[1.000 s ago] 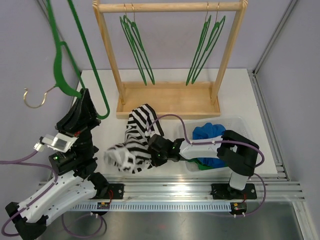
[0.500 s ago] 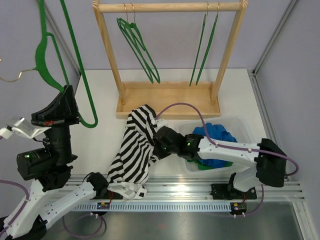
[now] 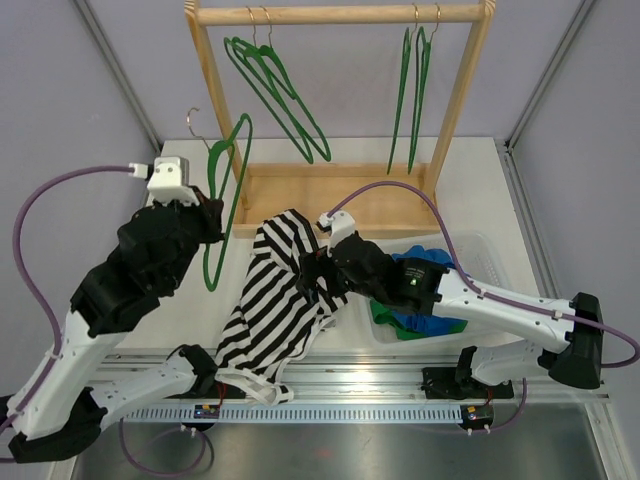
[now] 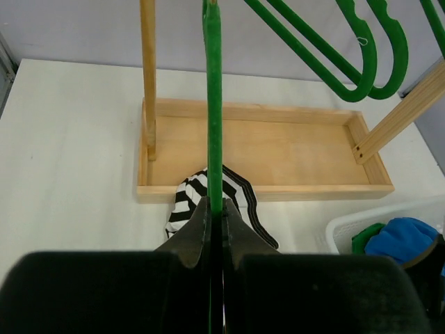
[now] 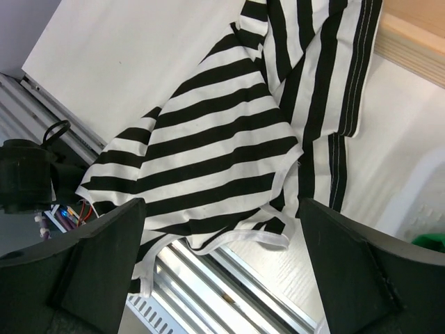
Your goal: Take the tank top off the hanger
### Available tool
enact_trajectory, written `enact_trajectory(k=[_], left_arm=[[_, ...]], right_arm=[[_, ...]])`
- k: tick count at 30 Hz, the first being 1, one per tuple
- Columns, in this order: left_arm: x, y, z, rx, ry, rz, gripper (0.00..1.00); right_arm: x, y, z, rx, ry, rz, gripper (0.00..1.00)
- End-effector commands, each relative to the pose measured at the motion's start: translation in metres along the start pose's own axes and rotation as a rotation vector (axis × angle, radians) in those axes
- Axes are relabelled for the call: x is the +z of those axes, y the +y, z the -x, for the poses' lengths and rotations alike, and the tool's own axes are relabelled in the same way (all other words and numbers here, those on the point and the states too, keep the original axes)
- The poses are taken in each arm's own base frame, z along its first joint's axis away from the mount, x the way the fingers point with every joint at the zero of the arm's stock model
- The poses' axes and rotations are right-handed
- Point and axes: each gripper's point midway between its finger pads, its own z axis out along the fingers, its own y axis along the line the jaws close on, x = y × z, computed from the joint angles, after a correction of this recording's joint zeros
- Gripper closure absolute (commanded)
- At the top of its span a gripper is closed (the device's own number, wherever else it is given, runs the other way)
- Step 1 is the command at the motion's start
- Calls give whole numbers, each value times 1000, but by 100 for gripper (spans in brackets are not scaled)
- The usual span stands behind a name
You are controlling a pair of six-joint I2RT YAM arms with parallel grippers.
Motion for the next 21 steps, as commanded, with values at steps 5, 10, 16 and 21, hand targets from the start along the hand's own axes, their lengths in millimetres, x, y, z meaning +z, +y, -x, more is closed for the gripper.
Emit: enact_trajectory(k=[5, 10, 16, 21], left_arm=[[17, -16, 50, 97, 61, 89, 100], [41, -25, 95, 132, 29, 151, 100], [85, -23, 113, 162, 43, 188, 100], [119, -36, 133, 170, -35, 60, 100]], right_arm=[[-24, 0, 19, -11, -65, 12, 1], [-34, -5, 17, 4, -82, 18, 1], [-53, -11, 18, 2, -121, 38, 0], [-65, -17, 18, -10, -150, 49, 1]])
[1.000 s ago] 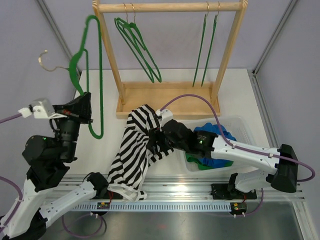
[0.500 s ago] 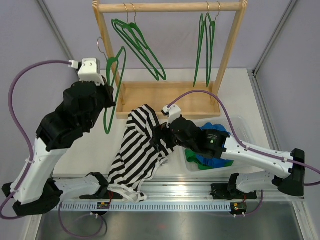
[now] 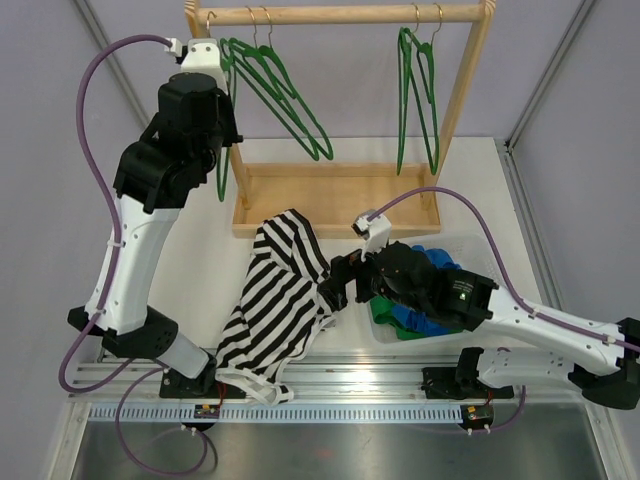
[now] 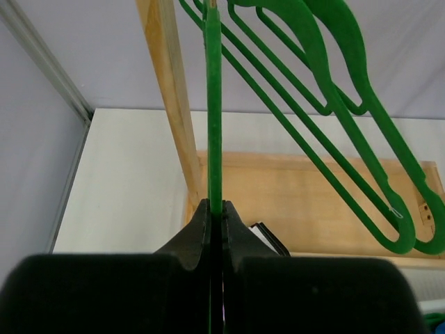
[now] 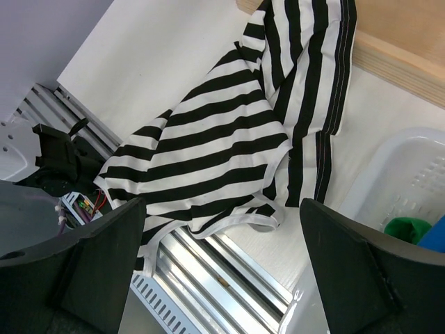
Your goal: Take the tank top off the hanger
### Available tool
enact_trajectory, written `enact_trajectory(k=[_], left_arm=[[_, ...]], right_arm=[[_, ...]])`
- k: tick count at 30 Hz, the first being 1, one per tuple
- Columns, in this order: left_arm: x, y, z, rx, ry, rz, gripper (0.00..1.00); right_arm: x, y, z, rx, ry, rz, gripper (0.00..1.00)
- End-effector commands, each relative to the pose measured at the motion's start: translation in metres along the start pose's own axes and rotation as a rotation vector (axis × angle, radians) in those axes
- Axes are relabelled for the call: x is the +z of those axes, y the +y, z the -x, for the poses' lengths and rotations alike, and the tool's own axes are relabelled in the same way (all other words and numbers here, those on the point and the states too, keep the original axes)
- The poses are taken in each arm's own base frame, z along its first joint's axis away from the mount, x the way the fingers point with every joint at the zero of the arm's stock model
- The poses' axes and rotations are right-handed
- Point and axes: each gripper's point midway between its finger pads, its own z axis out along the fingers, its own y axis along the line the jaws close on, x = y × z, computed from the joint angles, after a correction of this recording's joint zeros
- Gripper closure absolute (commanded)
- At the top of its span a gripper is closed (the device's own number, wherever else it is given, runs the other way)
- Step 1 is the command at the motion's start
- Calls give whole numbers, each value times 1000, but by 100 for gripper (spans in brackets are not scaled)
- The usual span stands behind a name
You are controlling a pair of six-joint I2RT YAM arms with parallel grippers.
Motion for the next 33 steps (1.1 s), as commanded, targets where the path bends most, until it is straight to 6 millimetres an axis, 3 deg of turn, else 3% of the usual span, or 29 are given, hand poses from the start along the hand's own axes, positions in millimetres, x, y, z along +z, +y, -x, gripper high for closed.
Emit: enact_trajectory(k=[1, 4, 10, 17, 23, 26, 27, 30, 31, 33], left_arm=[[3, -14, 41, -9, -147, -137, 100], [13, -13, 59, -44, -207, -159, 100], [38, -19, 74, -36, -229, -215, 100], [75, -23, 40, -7, -117, -191, 100], [86, -26, 13, 24, -42, -192, 100], [82, -20, 9, 31, -30, -176, 98], [82, -19, 5, 32, -22, -170, 94], [74, -13, 9, 35, -33, -157, 69], [70, -11, 9, 35, -32, -153, 50], [58, -4, 16, 25, -50, -133, 39]], right_arm=[[-12, -2, 10, -16, -66, 13, 1], [-15, -3, 7, -32, -72, 30, 1], [-14, -6, -1, -44, -60, 34, 0], [-7, -4, -9, -49, -46, 52, 1], [2, 1, -13, -64, -25, 65, 0], [6, 4, -12, -73, -22, 70, 1], [7, 6, -11, -74, -24, 73, 0], [16, 7, -10, -90, -16, 60, 1], [20, 7, -10, -100, -15, 56, 1], [32, 8, -12, -122, 1, 44, 1]])
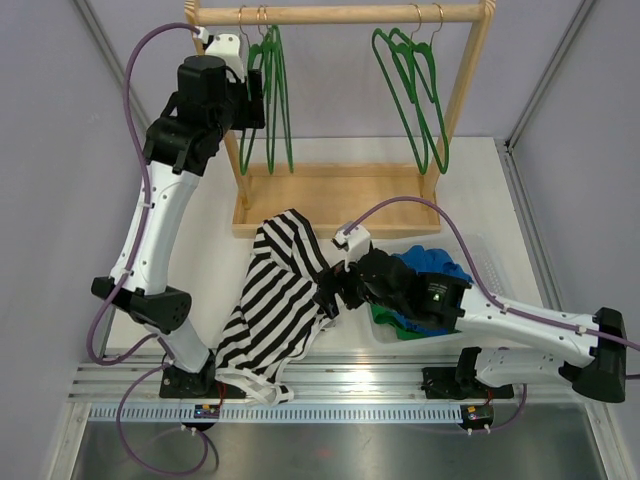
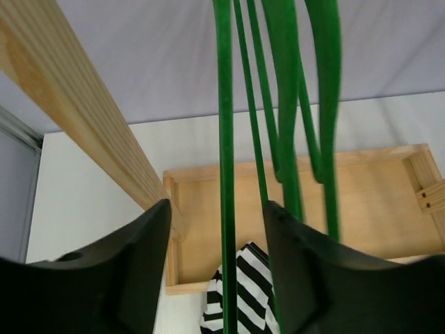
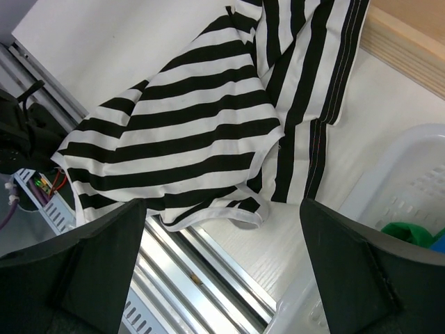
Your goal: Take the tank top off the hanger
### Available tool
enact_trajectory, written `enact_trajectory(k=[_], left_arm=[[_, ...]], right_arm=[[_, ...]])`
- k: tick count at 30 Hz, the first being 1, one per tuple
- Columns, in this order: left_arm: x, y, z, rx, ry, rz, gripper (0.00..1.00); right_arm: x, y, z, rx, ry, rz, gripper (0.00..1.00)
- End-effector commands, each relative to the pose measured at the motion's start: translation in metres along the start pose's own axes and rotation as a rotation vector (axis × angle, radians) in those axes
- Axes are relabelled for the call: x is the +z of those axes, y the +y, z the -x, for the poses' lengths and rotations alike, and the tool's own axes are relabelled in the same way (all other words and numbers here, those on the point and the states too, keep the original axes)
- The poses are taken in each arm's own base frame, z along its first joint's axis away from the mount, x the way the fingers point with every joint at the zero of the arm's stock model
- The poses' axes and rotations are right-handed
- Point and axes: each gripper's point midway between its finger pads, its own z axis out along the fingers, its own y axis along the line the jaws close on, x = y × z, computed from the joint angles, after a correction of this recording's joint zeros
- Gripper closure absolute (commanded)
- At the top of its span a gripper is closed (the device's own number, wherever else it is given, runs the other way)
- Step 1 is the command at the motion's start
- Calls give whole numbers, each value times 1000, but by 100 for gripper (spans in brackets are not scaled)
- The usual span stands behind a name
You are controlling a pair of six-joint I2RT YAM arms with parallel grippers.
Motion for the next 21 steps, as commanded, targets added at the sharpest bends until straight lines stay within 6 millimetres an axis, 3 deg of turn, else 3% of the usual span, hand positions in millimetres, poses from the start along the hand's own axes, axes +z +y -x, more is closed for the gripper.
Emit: enact_trajectory(k=[1, 2, 3, 5, 6, 8, 9, 10, 11, 12, 13, 14, 15, 16, 17, 18, 19, 21], left_arm=[[-44, 15, 31, -20, -97, 29, 27], [-52, 20, 33, -28, -104, 51, 21], [-69, 25, 38, -40, -124, 58, 1], [-87, 34, 29, -57, -106, 91, 1], [-114, 40, 32, -89, -135, 92, 1], [-123, 45, 3, -104, -81, 109, 1], [-133, 48, -5, -136, -88, 109, 1], [-166, 54, -5, -165, -146, 97, 1], [-159, 56, -41, -155, -85, 110, 1], [-167, 59, -44, -177, -125, 107, 1], [-198, 66, -44, -201, -203, 100, 1], [-185, 70, -79, -187, -148, 126, 1], [-189, 71, -79, -206, -200, 118, 1], [-210, 76, -85, -225, -271, 104, 1], [-209, 74, -94, -231, -289, 85, 1], [-196, 70, -117, -230, -280, 68, 1], [-208, 68, -121, -234, -318, 34, 1], [-200, 67, -146, -223, -288, 28, 1]], right_arm=[[14, 16, 25, -50, -52, 29, 1], [19, 18, 24, -63, -35, 31, 0], [30, 21, 22, -82, -10, 29, 1], [41, 26, 25, -116, 7, 29, 1], [57, 24, 13, -132, 49, 10, 0], [73, 26, 13, -144, 56, -3, 0], [89, 24, -3, -174, 101, -8, 0], [96, 27, -8, -181, 120, 11, 0], [103, 36, -8, -181, 122, 42, 0], [117, 35, -23, -192, 167, 36, 1], [122, 36, -28, -205, 190, 41, 0], [128, 44, -29, -210, 206, 75, 0], [140, 41, -45, -217, 250, 66, 0], [145, 41, -49, -217, 269, 59, 0], [152, 41, -47, -215, 267, 43, 0], [162, 36, -59, -216, 301, 17, 0], [167, 35, -60, -219, 304, 4, 0], [181, 29, -80, -230, 348, -23, 1]])
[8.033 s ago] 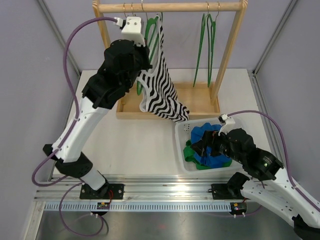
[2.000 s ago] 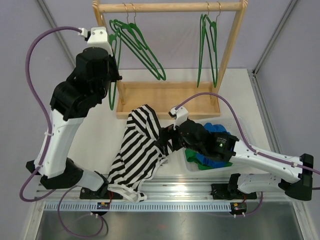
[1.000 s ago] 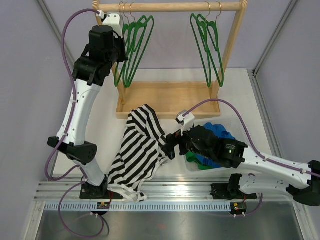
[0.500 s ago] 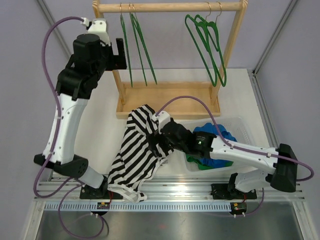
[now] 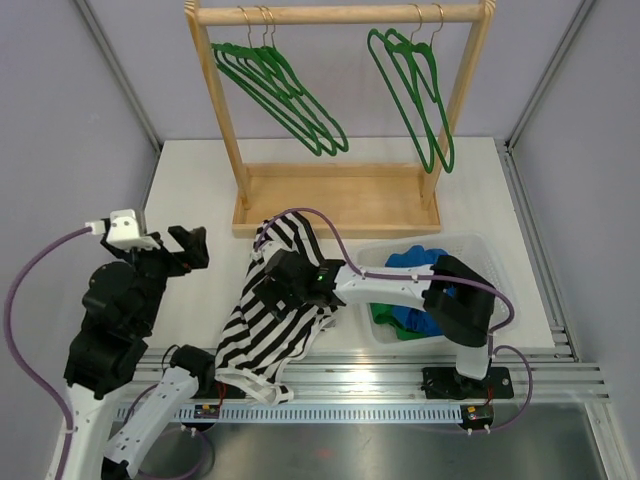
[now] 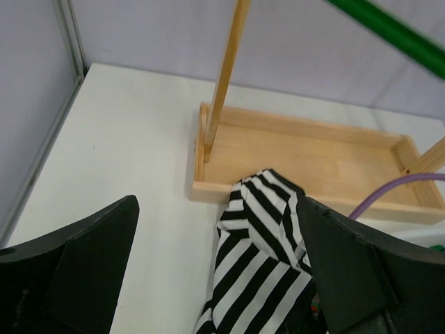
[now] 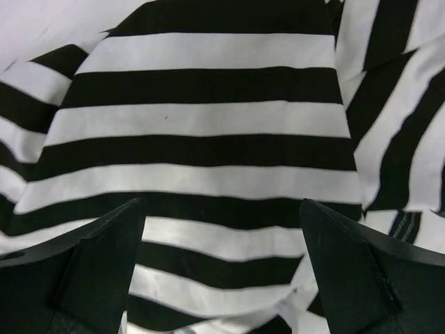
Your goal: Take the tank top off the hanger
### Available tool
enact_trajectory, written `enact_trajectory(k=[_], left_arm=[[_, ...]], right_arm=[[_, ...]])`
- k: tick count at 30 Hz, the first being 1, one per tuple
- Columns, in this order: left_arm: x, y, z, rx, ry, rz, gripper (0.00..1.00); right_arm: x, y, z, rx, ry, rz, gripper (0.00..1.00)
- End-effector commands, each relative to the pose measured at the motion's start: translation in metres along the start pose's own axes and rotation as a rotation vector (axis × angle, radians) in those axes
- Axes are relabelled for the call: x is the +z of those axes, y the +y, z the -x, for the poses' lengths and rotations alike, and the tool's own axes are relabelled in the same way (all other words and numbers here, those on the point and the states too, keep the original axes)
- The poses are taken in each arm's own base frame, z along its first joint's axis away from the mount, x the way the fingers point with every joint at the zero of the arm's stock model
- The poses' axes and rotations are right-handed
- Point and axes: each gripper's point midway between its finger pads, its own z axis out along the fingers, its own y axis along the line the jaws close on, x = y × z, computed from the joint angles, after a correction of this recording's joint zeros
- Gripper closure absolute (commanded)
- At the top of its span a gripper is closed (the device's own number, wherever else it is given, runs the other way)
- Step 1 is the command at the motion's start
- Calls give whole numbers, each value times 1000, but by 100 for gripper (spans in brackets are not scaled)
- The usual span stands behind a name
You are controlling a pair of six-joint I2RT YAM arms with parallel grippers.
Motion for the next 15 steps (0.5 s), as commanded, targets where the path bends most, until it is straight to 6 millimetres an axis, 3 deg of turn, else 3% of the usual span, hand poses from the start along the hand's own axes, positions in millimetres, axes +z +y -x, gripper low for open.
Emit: enact_trajectory(k=[1, 3, 8, 9, 12, 13, 15], left_arm=[[14, -5, -19, -23, -25, -28, 1], [14, 3, -38, 0, 16, 0, 1], [15, 15, -60, 29, 69, 44, 1], [14, 14, -62, 22, 68, 38, 1], [14, 9, -65, 20, 69, 8, 1], [13, 9, -64, 18, 64, 7, 1], [12, 11, -65, 23, 62, 14, 1]], right_arm=[[19, 5, 6, -19, 3, -12, 1], [36, 4, -7, -15, 45, -31, 0], [60, -10, -32, -13, 146, -121, 5], [65, -10, -39, -20, 166, -119, 15], [68, 0, -44, -24, 189, -61, 64], [66, 0, -43, -26, 191, -61, 95], [52, 0, -27, -17, 148, -67, 100]])
